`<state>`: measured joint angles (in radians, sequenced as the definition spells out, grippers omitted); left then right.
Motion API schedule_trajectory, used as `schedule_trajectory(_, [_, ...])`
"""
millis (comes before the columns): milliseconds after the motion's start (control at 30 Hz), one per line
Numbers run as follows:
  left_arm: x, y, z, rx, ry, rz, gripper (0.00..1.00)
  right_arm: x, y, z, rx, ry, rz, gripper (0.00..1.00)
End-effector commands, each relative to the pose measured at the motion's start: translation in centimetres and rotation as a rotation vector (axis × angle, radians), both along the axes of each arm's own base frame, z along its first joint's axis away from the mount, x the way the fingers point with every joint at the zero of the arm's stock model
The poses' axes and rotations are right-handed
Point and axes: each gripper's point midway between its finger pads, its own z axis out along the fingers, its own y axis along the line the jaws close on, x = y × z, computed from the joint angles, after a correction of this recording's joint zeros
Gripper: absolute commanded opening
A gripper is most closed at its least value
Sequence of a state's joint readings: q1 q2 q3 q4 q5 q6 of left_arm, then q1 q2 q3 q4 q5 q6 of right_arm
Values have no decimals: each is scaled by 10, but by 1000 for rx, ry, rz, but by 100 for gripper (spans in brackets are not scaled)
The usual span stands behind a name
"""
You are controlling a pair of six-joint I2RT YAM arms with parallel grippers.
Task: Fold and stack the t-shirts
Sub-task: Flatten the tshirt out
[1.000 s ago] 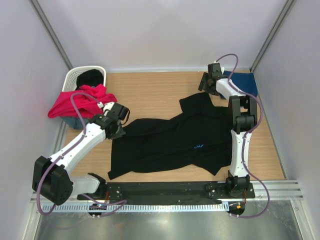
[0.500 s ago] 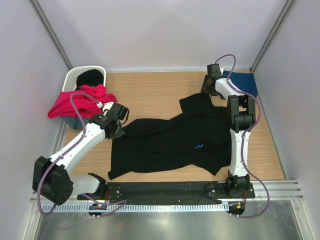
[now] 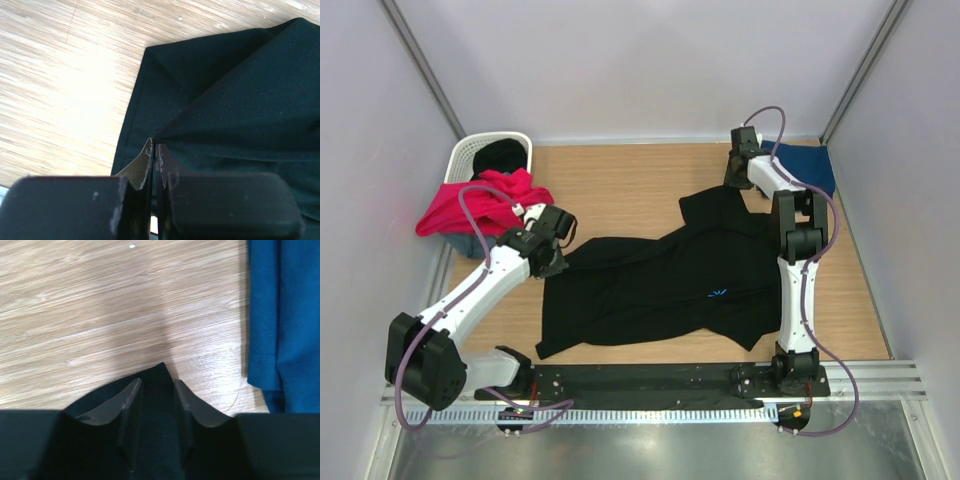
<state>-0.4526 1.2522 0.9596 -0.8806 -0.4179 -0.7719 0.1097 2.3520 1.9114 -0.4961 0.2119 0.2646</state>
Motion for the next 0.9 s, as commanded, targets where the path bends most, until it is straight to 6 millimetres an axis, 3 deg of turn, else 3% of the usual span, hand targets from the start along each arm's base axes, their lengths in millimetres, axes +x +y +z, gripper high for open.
schedule_trajectory(0, [3, 7, 5, 27, -16, 6, 0, -9, 0, -22, -36, 68, 25, 36])
schedule_trajectory(133, [6, 10, 9, 29, -26, 11, 0, -9, 1, -27, -32, 76, 30, 19])
schedule_trajectory(167, [6, 11, 9, 29, -27, 13, 0, -9, 1, -26, -31, 72, 32, 7])
schedule_trajectory(200, [7, 11, 10, 28, -31, 15, 0, -8, 1, -25, -32, 70, 33, 1])
schedule_trajectory(267, [9, 13, 12, 28, -35, 18, 0, -4, 3, -19, -29, 52, 46, 1])
schedule_trajectory(367, [20, 15, 18, 26, -65, 17, 0, 6, 5, 9, -12, -14, 56, 1])
schedule_trajectory(467, [44, 17, 36, 22, -134, 22, 0, 18, 9, 60, 3, -125, 68, 1])
schedule_trajectory(500, [54, 22, 42, 27, -158, 36, 0, 21, 9, 89, 12, -179, 73, 1])
schedule_trajectory(567, [70, 29, 57, 55, -203, 25, 0, 25, 10, 119, 13, -236, 83, 1])
schedule_trajectory(600, [87, 33, 77, 46, -279, 38, 0, 27, 10, 140, 14, -279, 85, 1])
schedule_trajectory(700, [118, 37, 120, 55, -461, 8, 0, 21, 8, 202, 12, -392, 83, 1])
schedule_trajectory(733, [125, 36, 129, 63, -510, -10, 0, 16, 6, 236, 10, -465, 73, 1])
schedule_trajectory(800, [141, 35, 150, 83, -603, -36, 0, 8, 2, 264, 9, -527, 63, 1])
schedule_trajectory(867, [152, 37, 173, 108, -649, -29, 0, -5, -2, 312, 4, -633, 57, 1])
